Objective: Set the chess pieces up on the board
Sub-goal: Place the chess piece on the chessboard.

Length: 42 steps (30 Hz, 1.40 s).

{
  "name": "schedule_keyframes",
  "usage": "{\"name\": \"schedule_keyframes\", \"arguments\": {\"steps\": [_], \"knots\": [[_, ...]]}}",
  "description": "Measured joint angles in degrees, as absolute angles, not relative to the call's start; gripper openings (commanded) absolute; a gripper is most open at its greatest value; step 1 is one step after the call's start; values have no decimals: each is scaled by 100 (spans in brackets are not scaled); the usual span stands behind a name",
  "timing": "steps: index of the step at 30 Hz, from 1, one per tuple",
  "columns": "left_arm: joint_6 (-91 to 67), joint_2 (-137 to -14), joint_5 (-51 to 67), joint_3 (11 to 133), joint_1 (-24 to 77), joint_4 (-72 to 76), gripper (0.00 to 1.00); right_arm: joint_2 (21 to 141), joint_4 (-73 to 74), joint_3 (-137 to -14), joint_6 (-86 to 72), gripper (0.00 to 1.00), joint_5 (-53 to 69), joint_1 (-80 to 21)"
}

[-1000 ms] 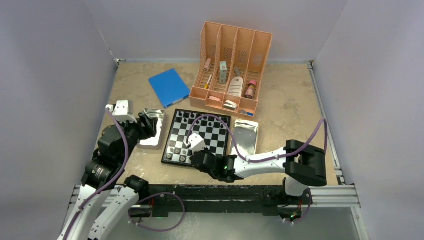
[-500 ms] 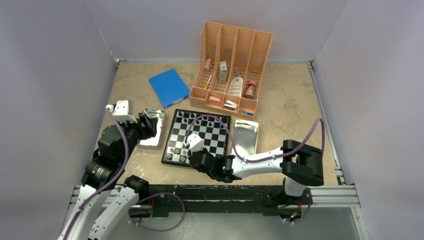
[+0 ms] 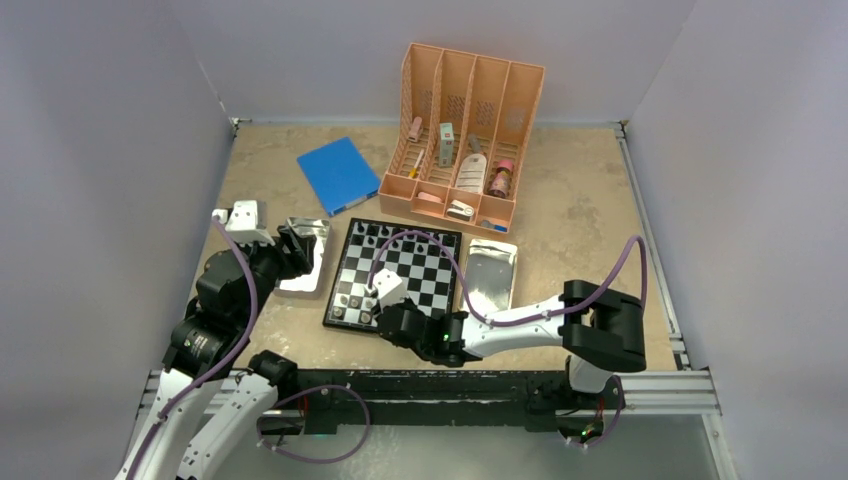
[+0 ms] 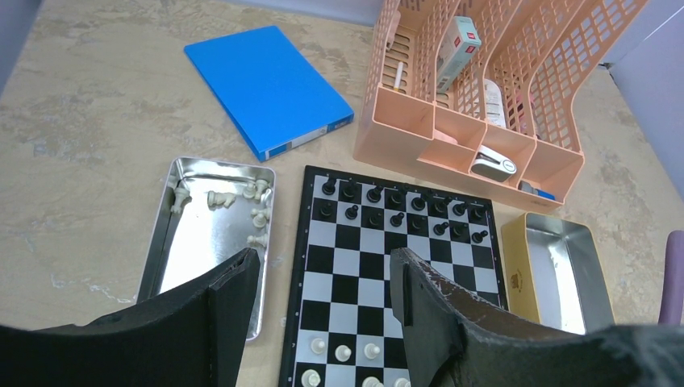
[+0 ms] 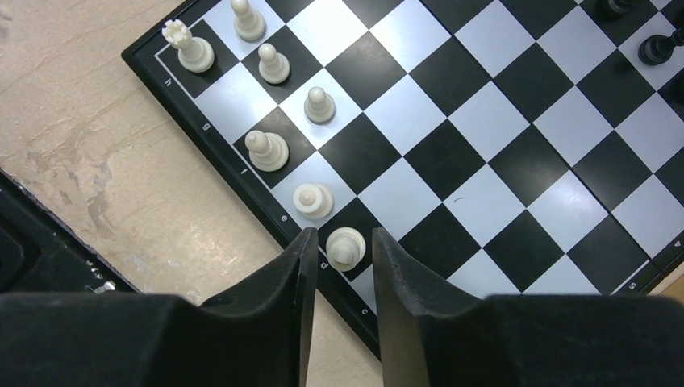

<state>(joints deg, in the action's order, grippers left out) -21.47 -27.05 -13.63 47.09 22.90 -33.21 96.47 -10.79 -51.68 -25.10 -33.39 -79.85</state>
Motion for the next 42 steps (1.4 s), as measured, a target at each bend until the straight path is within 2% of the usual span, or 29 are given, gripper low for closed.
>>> {"name": "schedule_keyframes", "arguments": {"steps": [21,28,42], "knots": [[-2152,-2858,-1293,4709,2290,-3339,61,9483,-617,-5376,-2536,40,-3356,-7988],[-2152,-2915,-1264,4709,2290,-3365,61,9148,-561,-5378,-2502,50,-3350,-7988],[-2150,-2915,-1262,4709,2290,-3365,61,9452,-550,-5378,-2279,55,-3350,-7988]]}}
